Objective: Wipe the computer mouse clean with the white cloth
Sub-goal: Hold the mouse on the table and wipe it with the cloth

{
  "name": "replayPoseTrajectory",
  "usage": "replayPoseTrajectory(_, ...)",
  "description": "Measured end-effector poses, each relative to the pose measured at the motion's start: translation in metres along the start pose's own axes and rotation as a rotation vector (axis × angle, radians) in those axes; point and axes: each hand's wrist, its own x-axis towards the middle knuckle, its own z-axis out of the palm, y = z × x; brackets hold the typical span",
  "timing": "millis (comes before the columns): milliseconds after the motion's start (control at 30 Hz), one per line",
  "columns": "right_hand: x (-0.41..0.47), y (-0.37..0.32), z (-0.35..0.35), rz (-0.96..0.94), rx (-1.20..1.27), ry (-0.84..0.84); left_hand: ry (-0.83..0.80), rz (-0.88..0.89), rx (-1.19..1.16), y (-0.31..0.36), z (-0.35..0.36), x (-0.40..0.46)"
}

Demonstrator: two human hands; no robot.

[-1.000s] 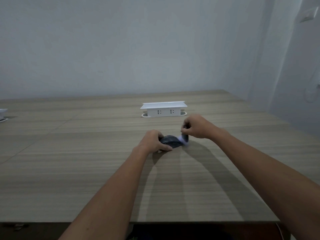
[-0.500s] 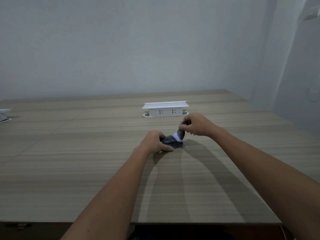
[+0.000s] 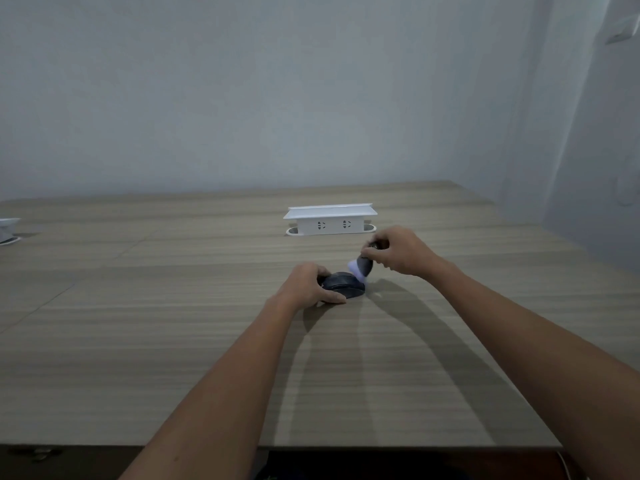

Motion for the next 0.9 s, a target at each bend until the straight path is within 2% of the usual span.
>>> replayPoseTrajectory(167, 0.002, 0.004, 0.003, 0.003, -0.144, -0.059, 0.008, 0.010, -0.003, 0.000, 0.001, -0.002)
replayPoseTrajectory(267, 0.002, 0.000, 0.000, 0.000, -0.026, -0.016, 0.035, 0.016, 0.032, -0.001, 0.004, 0.000)
replayPoseTrajectory(333, 0.001, -0.001, 0.000, -0.005, -0.008, -0.043, 0.045, 0.023, 0.048, -0.002, 0.005, 0.001)
replayPoseTrajectory(467, 0.002, 0.006, 0.000, -0.014, -0.165, -0.087, 0.051, 0.029, 0.033, -0.001, 0.006, -0.001)
replayPoseTrajectory(600, -0.003, -0.001, -0.001, -0.045, -0.005, -0.026, 0.026, 0.011, 0.035, -0.001, 0.004, -0.002)
replayPoseTrajectory(767, -0.007, 0.006, 0.001, -0.066, -0.107, -0.039, -0.065, 0.000, 0.028, -0.004, -0.007, -0.001)
replayPoseTrajectory(900, -0.011, 0.006, 0.003, -0.015, 0.096, 0.052, -0.084, 0.008, 0.034, -0.004, -0.012, -0.002)
